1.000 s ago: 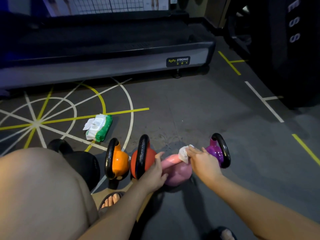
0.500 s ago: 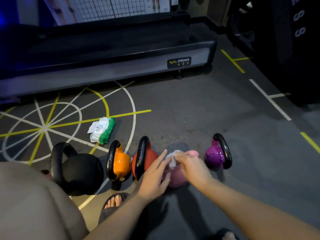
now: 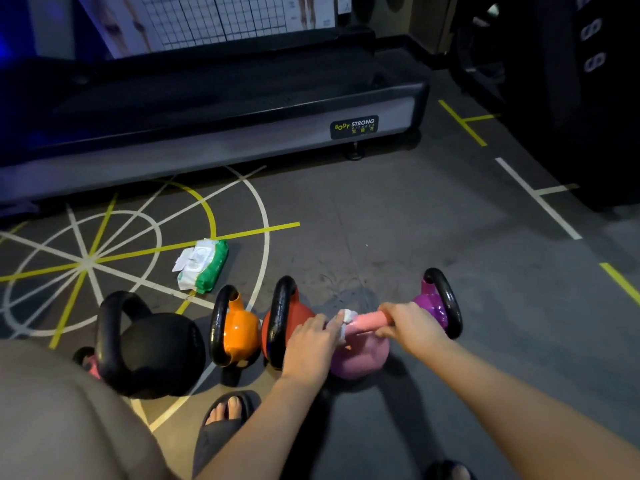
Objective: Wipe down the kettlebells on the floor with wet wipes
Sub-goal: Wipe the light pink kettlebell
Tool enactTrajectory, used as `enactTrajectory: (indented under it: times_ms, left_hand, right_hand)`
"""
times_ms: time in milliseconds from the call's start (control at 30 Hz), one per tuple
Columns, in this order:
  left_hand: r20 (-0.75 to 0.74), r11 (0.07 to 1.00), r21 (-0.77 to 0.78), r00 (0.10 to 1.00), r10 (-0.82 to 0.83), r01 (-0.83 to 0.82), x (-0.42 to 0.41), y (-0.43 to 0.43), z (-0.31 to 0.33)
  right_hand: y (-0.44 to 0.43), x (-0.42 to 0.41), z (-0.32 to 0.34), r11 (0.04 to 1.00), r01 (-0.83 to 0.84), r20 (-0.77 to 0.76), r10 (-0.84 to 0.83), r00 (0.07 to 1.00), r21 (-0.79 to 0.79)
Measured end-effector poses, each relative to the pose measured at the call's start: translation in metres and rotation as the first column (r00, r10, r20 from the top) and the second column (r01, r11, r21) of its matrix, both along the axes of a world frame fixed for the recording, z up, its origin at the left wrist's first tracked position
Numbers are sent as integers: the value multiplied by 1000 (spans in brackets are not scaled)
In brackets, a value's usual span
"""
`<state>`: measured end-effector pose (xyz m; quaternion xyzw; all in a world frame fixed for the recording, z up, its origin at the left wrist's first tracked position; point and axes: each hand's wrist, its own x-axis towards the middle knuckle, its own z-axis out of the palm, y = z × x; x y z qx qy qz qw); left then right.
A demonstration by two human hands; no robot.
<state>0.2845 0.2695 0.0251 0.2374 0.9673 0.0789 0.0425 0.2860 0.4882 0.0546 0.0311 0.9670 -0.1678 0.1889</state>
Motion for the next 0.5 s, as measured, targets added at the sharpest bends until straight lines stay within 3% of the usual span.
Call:
enactTrajectory:
  times_ms: [100, 200, 333, 400, 500]
  left_hand:
    - [-2, 993, 65, 995, -95, 95, -11, 24, -6]
    - [148, 980, 107, 973, -180, 165, -10, 53, -3]
    - [-107, 909, 281, 951, -290, 309, 5, 50, -7]
    - [-142, 894, 347, 958, -247, 282, 4, 27, -11]
    - [-98, 935, 350, 995, -29, 62, -4, -12, -21]
  right_hand:
    - [3, 9, 3, 988, -12, 43, 5, 999, 154]
    - [3, 19, 2, 986, 53, 51, -62, 997, 161]
    - [2, 18, 2, 980, 54, 18, -58, 998, 193]
    - [0, 15, 6, 979, 30, 39, -39, 998, 203]
    - [-3, 15, 6, 976, 3, 47, -13, 999, 219]
